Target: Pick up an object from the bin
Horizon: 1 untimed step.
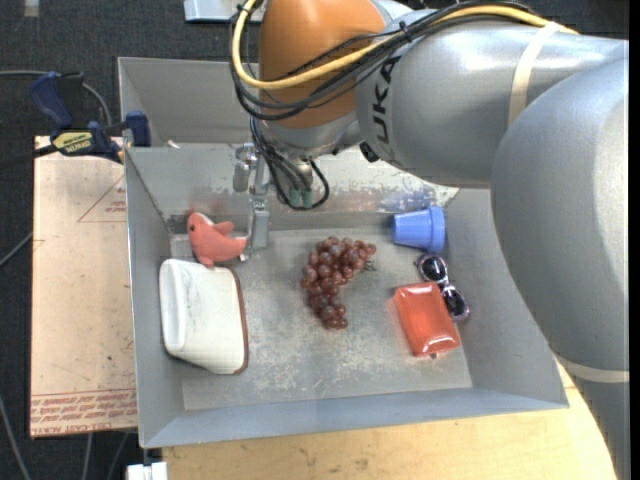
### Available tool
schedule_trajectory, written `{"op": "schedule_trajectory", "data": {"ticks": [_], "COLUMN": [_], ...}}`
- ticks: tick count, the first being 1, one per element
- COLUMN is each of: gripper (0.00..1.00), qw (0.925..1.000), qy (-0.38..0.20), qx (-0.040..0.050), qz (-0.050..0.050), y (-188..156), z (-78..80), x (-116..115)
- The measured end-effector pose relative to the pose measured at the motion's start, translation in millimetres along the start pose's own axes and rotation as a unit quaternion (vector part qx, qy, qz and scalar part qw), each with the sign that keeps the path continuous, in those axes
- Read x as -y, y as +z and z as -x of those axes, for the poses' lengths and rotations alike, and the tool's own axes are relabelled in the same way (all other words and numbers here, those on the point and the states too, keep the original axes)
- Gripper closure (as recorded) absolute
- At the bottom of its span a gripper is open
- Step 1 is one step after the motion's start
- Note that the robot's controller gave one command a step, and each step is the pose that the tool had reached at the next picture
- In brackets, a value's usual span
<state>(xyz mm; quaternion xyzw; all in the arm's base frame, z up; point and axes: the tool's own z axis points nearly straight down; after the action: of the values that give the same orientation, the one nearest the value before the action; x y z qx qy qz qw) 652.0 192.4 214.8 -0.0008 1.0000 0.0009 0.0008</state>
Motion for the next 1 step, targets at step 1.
{"op": "schedule_trajectory", "data": {"ticks": [1], "gripper": [0.0], "qw": [1.0], "qy": [-0.008], "qx": [0.0036], "qz": [0.001], "y": [39.5], "z": [-4.4], "x": [6.6]}}
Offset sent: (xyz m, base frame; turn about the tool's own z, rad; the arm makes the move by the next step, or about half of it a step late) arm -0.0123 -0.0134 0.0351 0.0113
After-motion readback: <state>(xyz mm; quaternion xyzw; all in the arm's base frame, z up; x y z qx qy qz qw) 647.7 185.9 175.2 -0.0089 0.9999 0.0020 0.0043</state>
